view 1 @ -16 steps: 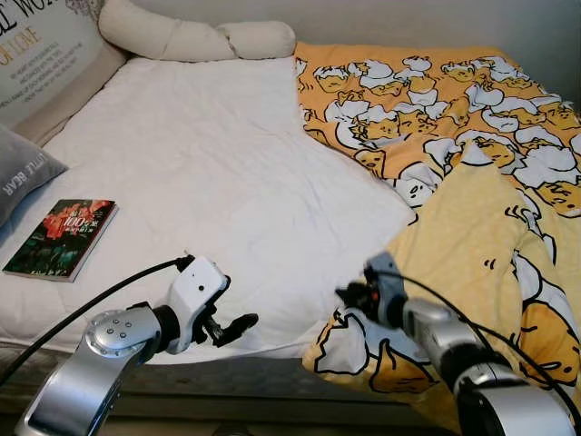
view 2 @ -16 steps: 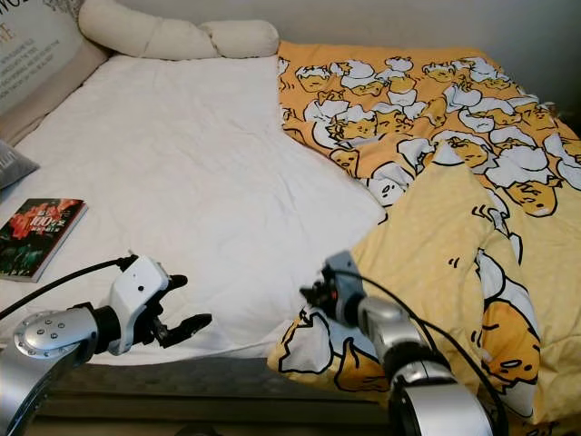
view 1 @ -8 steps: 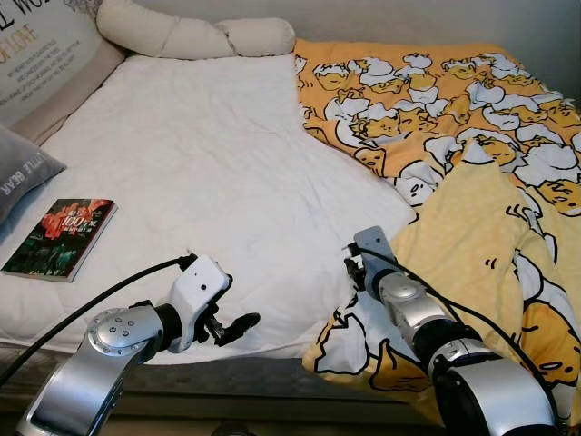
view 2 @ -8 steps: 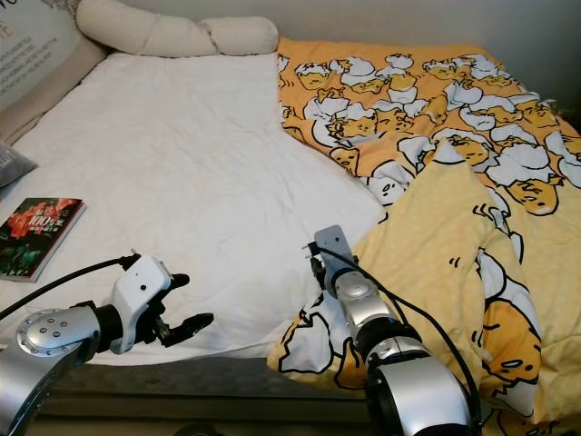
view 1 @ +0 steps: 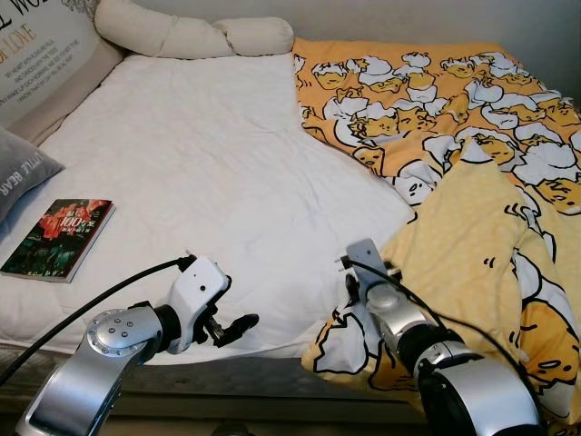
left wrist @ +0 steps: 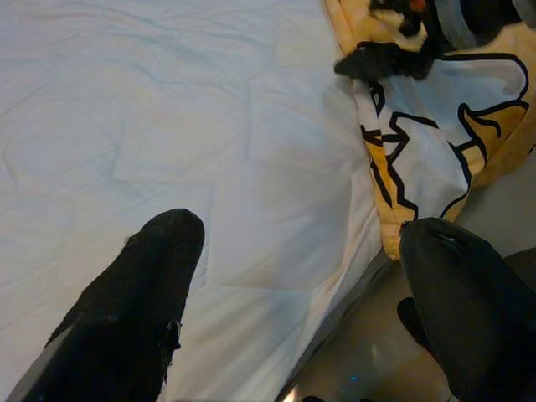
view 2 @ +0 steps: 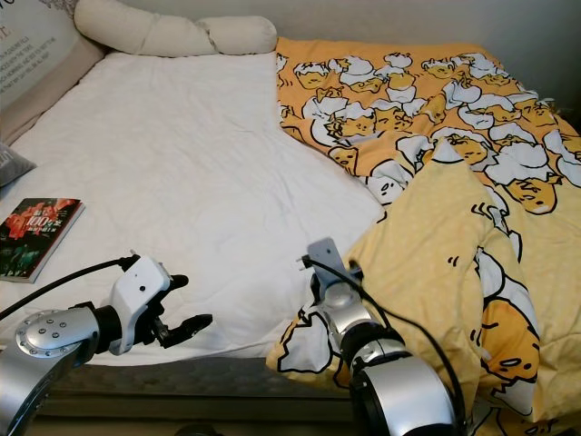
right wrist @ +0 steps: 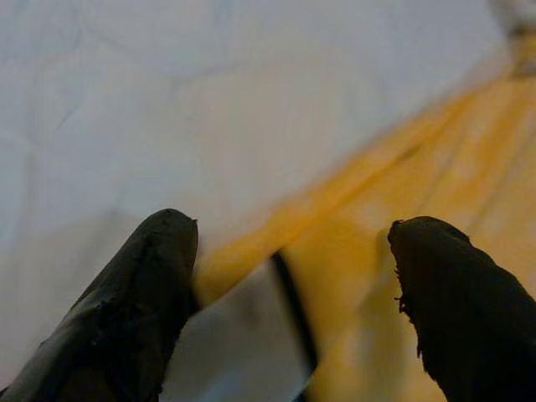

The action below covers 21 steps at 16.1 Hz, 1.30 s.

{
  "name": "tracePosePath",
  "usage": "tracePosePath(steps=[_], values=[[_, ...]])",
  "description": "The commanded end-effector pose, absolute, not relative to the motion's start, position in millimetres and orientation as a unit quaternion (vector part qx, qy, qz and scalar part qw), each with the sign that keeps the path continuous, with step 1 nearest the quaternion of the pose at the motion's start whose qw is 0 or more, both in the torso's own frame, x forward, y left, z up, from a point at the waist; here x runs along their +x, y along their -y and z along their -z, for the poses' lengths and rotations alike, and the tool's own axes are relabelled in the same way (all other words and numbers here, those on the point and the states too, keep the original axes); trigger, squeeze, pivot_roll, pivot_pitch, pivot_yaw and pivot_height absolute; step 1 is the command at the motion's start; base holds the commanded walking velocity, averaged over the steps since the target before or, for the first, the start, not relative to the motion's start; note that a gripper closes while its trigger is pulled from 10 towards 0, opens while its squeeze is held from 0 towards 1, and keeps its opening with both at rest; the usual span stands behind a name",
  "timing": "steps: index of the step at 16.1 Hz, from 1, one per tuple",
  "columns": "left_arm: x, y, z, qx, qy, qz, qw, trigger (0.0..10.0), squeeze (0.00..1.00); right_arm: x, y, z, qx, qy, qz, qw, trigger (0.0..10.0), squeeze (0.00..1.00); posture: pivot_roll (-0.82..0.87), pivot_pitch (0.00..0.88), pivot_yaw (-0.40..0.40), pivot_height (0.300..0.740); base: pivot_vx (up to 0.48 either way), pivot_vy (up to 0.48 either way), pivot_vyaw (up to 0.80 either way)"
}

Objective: Clean up the room

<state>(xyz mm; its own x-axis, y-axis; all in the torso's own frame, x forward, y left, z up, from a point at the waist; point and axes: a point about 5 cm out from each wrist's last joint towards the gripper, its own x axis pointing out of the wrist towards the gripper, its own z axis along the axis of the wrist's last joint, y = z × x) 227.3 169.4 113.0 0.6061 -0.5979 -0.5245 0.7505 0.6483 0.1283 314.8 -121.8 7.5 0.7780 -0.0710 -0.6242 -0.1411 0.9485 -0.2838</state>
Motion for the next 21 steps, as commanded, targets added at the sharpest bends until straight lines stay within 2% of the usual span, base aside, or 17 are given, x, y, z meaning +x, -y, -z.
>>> tracePosePath(steps=[1,3,4,5,6,7,8,21], values=[[226,-169,-112,0.175,-0.228,0.384,0.877,10.0,0.00,303,121,6,-0.086,-0.376,-0.012,0.923,10.0,0.00,0.31,0.000,0.021,0.740,0.000,0.000,0.00],[225,-169,-112,0.176,-0.229,0.386,0.876,10.0,0.00,295,127,13,-0.045,-0.395,0.003,0.917,10.0,0.00,0.31,0.000,0.024,0.740,0.000,0.000,0.00],[225,-169,-112,0.176,-0.229,0.386,0.876,10.0,0.00,292,131,16,-0.041,-0.401,0.007,0.915,9.3,0.00,0.30,0.000,0.025,0.740,0.000,0.000,0.00],[225,-169,-112,0.176,-0.230,0.387,0.875,10.0,0.00,291,134,18,-0.038,-0.405,0.012,0.913,7.4,0.00,0.30,0.000,0.026,0.740,0.000,0.000,0.00],[225,-169,-112,0.176,-0.230,0.387,0.875,10.0,0.00,290,137,19,-0.037,-0.408,0.015,0.912,6.7,0.00,0.30,0.000,0.026,0.740,0.000,0.000,0.00],[224,-169,-111,0.176,-0.230,0.388,0.875,10.0,0.00,289,139,19,-0.038,-0.409,0.016,0.912,2.1,0.00,0.30,0.000,0.027,0.740,0.000,0.000,0.00],[225,-168,-111,0.176,-0.230,0.390,0.874,10.0,0.00,289,143,19,-0.028,-0.410,0.019,0.912,0.0,0.00,0.30,0.000,0.027,0.740,0.000,0.000,0.00],[226,-167,-110,0.173,-0.228,0.387,0.877,10.0,0.00,285,162,22,-0.002,-0.411,0.010,0.912,0.0,0.00,0.29,0.000,0.024,0.740,0.000,0.000,0.00]])
